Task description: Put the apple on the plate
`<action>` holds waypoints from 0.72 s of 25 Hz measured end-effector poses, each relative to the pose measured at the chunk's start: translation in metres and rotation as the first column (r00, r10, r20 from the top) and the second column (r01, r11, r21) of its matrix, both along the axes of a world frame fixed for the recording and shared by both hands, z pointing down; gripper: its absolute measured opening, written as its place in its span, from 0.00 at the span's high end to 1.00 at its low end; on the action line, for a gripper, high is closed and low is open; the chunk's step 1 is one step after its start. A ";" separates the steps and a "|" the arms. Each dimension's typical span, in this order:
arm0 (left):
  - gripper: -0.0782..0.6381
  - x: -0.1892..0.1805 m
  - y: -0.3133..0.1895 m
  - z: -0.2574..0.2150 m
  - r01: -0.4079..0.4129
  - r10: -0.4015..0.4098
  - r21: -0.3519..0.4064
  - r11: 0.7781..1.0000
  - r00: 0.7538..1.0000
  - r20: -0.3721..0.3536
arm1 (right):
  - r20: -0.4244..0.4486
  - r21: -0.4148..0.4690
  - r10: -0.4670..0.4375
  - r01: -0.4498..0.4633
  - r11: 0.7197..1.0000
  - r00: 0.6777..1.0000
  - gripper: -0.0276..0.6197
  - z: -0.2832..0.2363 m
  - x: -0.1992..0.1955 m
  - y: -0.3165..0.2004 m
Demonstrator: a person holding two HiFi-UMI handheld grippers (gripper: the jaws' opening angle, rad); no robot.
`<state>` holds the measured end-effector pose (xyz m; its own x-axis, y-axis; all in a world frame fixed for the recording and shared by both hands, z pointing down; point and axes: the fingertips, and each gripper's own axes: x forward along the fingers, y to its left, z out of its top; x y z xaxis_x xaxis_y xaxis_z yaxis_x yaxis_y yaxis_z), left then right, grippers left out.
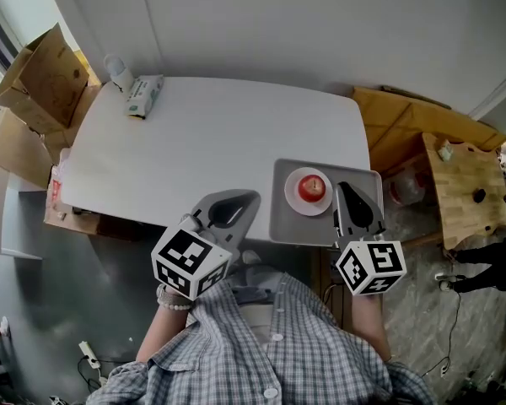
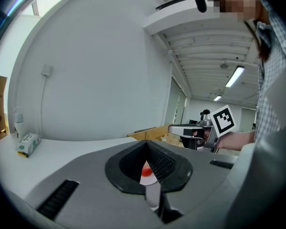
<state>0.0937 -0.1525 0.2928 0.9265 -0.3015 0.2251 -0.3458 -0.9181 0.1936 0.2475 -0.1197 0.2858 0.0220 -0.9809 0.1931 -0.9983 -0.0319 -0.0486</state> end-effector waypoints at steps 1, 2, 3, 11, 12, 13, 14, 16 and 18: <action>0.88 0.000 0.000 0.000 -0.002 0.002 0.000 1.000 1.000 0.002 | -0.003 -0.001 -0.001 0.001 1.000 1.000 0.91 0.000 0.000 -0.001; 0.88 0.001 -0.001 0.001 -0.003 0.003 -0.002 1.000 1.000 0.003 | -0.004 -0.003 -0.001 0.001 1.000 1.000 0.91 0.000 0.000 -0.002; 0.88 0.001 -0.002 0.001 -0.004 0.004 -0.005 1.000 1.000 0.003 | -0.005 -0.004 -0.001 0.001 1.000 1.000 0.91 0.000 0.000 -0.002; 0.88 0.000 -0.002 0.005 -0.009 0.009 -0.021 1.000 1.000 0.004 | -0.003 -0.017 0.002 -0.002 1.000 1.000 0.91 0.004 -0.001 -0.003; 0.88 0.000 -0.002 0.005 -0.011 0.011 -0.023 1.000 1.000 0.004 | -0.002 -0.018 0.002 -0.002 1.000 1.000 0.91 0.005 -0.001 -0.003; 0.88 0.000 -0.001 0.006 -0.013 0.013 -0.026 1.000 1.000 0.004 | -0.003 -0.020 0.002 -0.002 1.000 1.000 0.91 0.006 -0.002 -0.003; 0.88 0.000 -0.001 0.007 -0.015 0.015 -0.028 1.000 1.000 0.004 | -0.003 -0.022 0.001 -0.001 1.000 1.000 0.91 0.006 -0.002 -0.003; 0.88 0.000 -0.001 0.007 -0.017 0.017 -0.030 0.999 1.000 0.005 | -0.003 -0.025 0.000 -0.001 1.000 1.000 0.91 0.008 -0.003 -0.003; 0.88 -0.001 0.000 0.008 -0.018 0.018 -0.032 0.999 1.000 0.007 | -0.003 -0.028 -0.001 0.001 1.000 1.000 0.91 0.009 -0.004 -0.003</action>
